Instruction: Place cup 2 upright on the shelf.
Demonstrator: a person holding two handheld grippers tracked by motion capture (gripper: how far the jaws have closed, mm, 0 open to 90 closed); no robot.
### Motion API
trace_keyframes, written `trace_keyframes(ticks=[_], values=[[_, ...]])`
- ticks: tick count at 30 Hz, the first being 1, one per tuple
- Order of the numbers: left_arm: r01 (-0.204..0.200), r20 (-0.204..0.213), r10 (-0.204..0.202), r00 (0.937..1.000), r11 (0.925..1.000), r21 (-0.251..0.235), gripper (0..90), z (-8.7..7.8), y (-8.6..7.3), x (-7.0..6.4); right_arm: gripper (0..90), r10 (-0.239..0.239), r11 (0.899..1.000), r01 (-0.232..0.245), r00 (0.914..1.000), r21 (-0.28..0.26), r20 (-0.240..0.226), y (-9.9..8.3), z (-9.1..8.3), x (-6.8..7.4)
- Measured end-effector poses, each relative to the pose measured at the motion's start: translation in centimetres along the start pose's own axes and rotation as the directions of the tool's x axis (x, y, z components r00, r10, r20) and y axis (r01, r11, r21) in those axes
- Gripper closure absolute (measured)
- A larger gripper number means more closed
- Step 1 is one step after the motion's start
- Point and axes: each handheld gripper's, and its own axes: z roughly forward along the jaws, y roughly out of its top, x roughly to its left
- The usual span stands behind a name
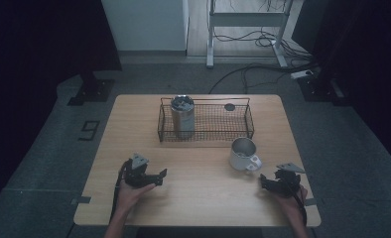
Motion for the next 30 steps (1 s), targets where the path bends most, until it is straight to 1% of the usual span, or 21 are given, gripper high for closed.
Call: trace_keyframes(ticks=[2, 7, 8, 9, 11, 15, 18, 19, 20, 22, 24, 25, 27, 30], values=[[0.001, 0.002, -0.001, 1.0000, 1.0000, 0.003, 3.3, 0.0, 0.0, 0.0, 13.4, 0.004, 1.000, -0.004, 1.0000, -0.007, -0.001, -0.1, -0.1, 0.0], [0.006, -0.001, -0.006, 1.0000, 1.0000, 0.000, 3.7, -0.1, 0.1, 0.3, 12.7, 0.000, 1.000, 0.000, 0.9999, -0.007, -0.016, -0.3, -0.5, 0.2], [0.004, -0.003, -0.004, 1.0000, 1.0000, 0.003, 3.8, 0.0, 0.0, 0.3, 12.7, 0.001, 1.000, -0.001, 0.9998, -0.018, -0.019, -0.3, -1.0, 0.2], [-0.001, -0.005, 0.001, 1.0000, 1.0000, 0.008, 3.8, 0.0, 0.0, 0.3, 12.7, 0.001, 1.000, -0.001, 0.9998, -0.018, -0.019, -0.3, -1.0, 0.2], [-0.005, -0.002, 0.005, 1.0000, 0.9999, 0.016, 3.8, 0.1, -0.2, 0.2, 12.8, 0.022, 0.999, -0.024, 0.9989, -0.043, -0.042, -0.2, -1.7, 0.0], [-0.005, 0.008, 0.005, 1.0000, 0.9998, 0.021, 3.8, 0.2, -0.3, 0.0, 12.7, 0.031, 0.996, -0.036, 0.9972, -0.085, -0.068, 0.3, -3.1, 0.1], [-0.004, 0.009, 0.003, 1.0000, 0.9997, 0.023, 3.8, 0.3, -0.3, -0.1, 12.5, 0.028, 0.995, -0.036, 0.9960, -0.095, -0.085, 0.5, -3.6, 0.2], [-0.001, 0.009, 0.001, 1.0000, 0.9997, 0.024, 4.0, 0.3, -0.4, -0.1, 12.4, 0.024, 0.994, -0.034, 0.9949, -0.105, -0.098, 0.7, -4.1, 0.4], [0.010, 0.013, -0.011, 0.9999, 0.9997, 0.020, 4.1, 0.3, -0.4, 0.0, 12.3, 0.021, 0.993, -0.033, 0.9947, -0.112, -0.101, 0.8, -4.3, 0.4], [0.015, 0.013, -0.015, 0.9998, 0.9997, 0.021, 4.2, 0.3, -0.5, 0.1, 12.3, 0.021, 0.993, -0.033, 0.9945, -0.116, -0.103, 0.9, -4.5, 0.5], [0.019, 0.010, -0.020, 0.9998, 0.9996, 0.022, 4.5, 0.3, -0.5, 0.2, 11.8, 0.007, 0.991, -0.022, 0.9930, -0.131, -0.118, 1.1, -5.1, 0.7], [0.023, 0.009, -0.023, 0.9997, 0.9996, 0.018, 4.6, 0.2, -0.5, 0.3, 11.9, 0.008, 0.989, -0.027, 0.9915, -0.144, -0.130, 1.2, -5.5, 0.8], [0.026, 0.011, -0.026, 0.9996, 0.9995, 0.016, 4.8, 0.1, -0.5, 0.4, 11.8, 0.009, 0.989, -0.029, 0.9909, -0.147, -0.134, 1.3, -5.7, 0.8], [0.030, 0.011, -0.030, 0.9995, 0.9995, 0.013, 4.9, 0.1, -0.5, 0.5, 11.6, 0.012, 0.985, -0.037, 0.9886, -0.167, -0.150, 2.0, -6.3, 0.9]])
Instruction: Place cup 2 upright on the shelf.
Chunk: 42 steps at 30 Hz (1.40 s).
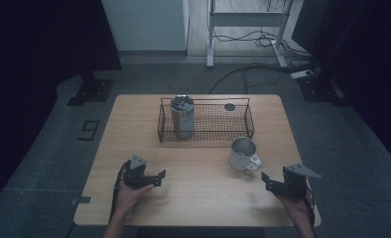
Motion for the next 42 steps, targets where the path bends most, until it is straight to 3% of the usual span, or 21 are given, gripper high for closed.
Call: trace_keyframes(ticks=[5, 17, 22, 33, 42], values=[[0.003, 0.004, -0.003, 1.0000, 0.9999, 0.012, 5.2, 0.2, -0.1, 0.0, 9.9, -0.018, 1.000, 0.017, 0.9994, -0.013, -0.031, 1.2, 0.0, 0.8], [0.020, 0.019, -0.020, 0.9996, 0.9997, 0.012, 5.8, 0.2, -0.2, 0.1, 6.4, -0.055, 0.998, 0.055, 0.9954, 0.004, -0.078, 3.7, 2.1, 2.9], [0.000, 0.004, 0.000, 1.0000, 0.9998, 0.019, 5.8, 0.2, -0.2, -0.1, 5.9, -0.075, 0.997, 0.076, 0.9938, 0.006, -0.082, 4.1, 2.9, 3.4], [0.015, 0.010, -0.015, 0.9998, 0.9998, 0.014, 5.8, 0.1, -0.2, 0.0, 3.8, -0.086, 0.996, 0.088, 0.9913, 0.014, -0.100, 5.0, 4.8, 4.1], [0.015, -0.011, -0.015, 0.9998, 0.9999, 0.003, 6.4, 0.1, -0.4, -0.1, 3.6, -0.094, 0.995, 0.097, 0.9909, 0.024, -0.097, 5.2, 5.8, 4.5]])
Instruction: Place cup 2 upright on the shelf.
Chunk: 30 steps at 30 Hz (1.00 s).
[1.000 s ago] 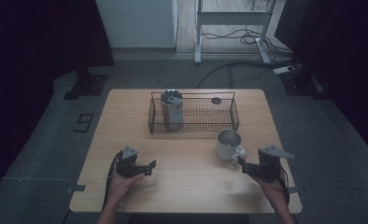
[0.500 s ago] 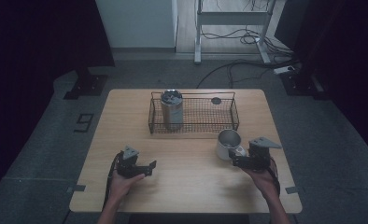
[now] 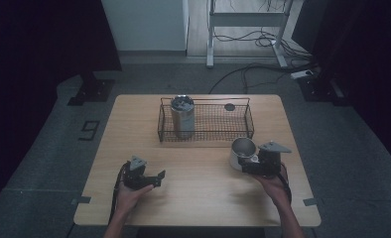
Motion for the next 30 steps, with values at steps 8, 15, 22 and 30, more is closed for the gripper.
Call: trace_keyframes(ticks=[8, 15, 22, 30], values=[[0.000, 0.001, 0.000, 1.0000, 1.0000, 0.008, 6.4, 0.2, -0.2, 0.0, 1.9, -0.014, 0.999, 0.014, 0.9999, 0.037, 0.009, 0.8, 1.3, 0.1], [-0.004, 0.013, 0.003, 0.9999, 0.9998, 0.020, 6.6, 0.5, -0.3, -0.3, 0.0, -0.019, 0.998, 0.017, 0.9996, 0.067, 0.020, 1.3, 2.3, 0.3], [-0.004, 0.021, 0.004, 0.9998, 0.9998, 0.022, 6.7, 0.6, -0.3, -0.4, 0.0, -0.030, 0.995, 0.028, 0.9993, 0.091, 0.022, 1.9, 3.2, 0.5], [0.020, 0.044, -0.021, 0.9988, 0.9997, 0.012, 7.1, 0.4, -0.2, -0.2, 0.0, -0.044, 0.991, 0.039, 0.9983, 0.125, 0.038, 2.3, 4.1, 0.8]])
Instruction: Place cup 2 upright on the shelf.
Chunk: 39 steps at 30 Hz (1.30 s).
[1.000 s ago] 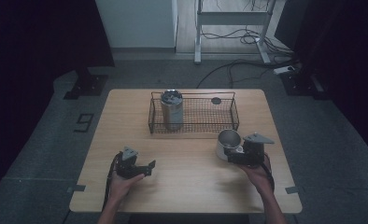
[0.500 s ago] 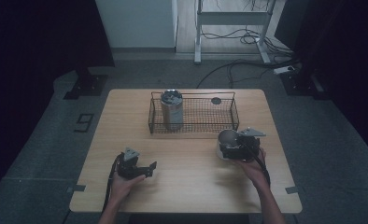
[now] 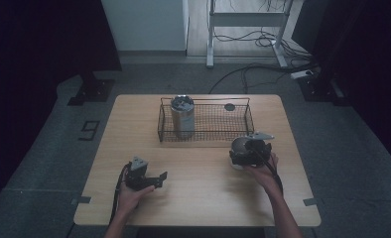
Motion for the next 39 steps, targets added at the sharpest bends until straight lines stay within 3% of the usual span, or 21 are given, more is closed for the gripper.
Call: trace_keyframes(ticks=[6, 19, 22, 27, 39], values=[[0.001, 0.011, -0.001, 0.9999, 1.0000, 0.004, 7.2, 0.1, 0.0, -0.1, 4.3, -0.010, 1.000, 0.010, 0.9999, 0.017, 0.014, 0.0, 0.3, 0.0], [0.004, 0.014, -0.004, 0.9999, 1.0000, 0.006, 7.2, 0.1, -0.1, -0.1, 6.0, -0.031, 0.999, 0.032, 0.9995, 0.023, -0.005, -0.1, 0.3, -0.2], [0.008, 0.015, -0.008, 0.9998, 1.0000, 0.004, 7.2, 0.0, 0.0, 0.0, 6.1, -0.018, 1.000, 0.018, 0.9997, 0.023, -0.014, -0.1, 0.0, -0.4], [0.011, 0.024, -0.011, 0.9997, 0.9999, 0.004, 7.3, 0.1, 0.0, -0.1, 6.1, -0.004, 1.000, 0.004, 0.9996, -0.016, -0.026, 0.2, -0.9, -0.7], [0.012, 0.027, -0.012, 0.9996, 0.9999, 0.003, 7.3, -0.1, 0.0, -0.1, 6.2, -0.043, 0.997, 0.040, 0.9978, -0.062, -0.050, 2.4, -3.8, -0.1]])
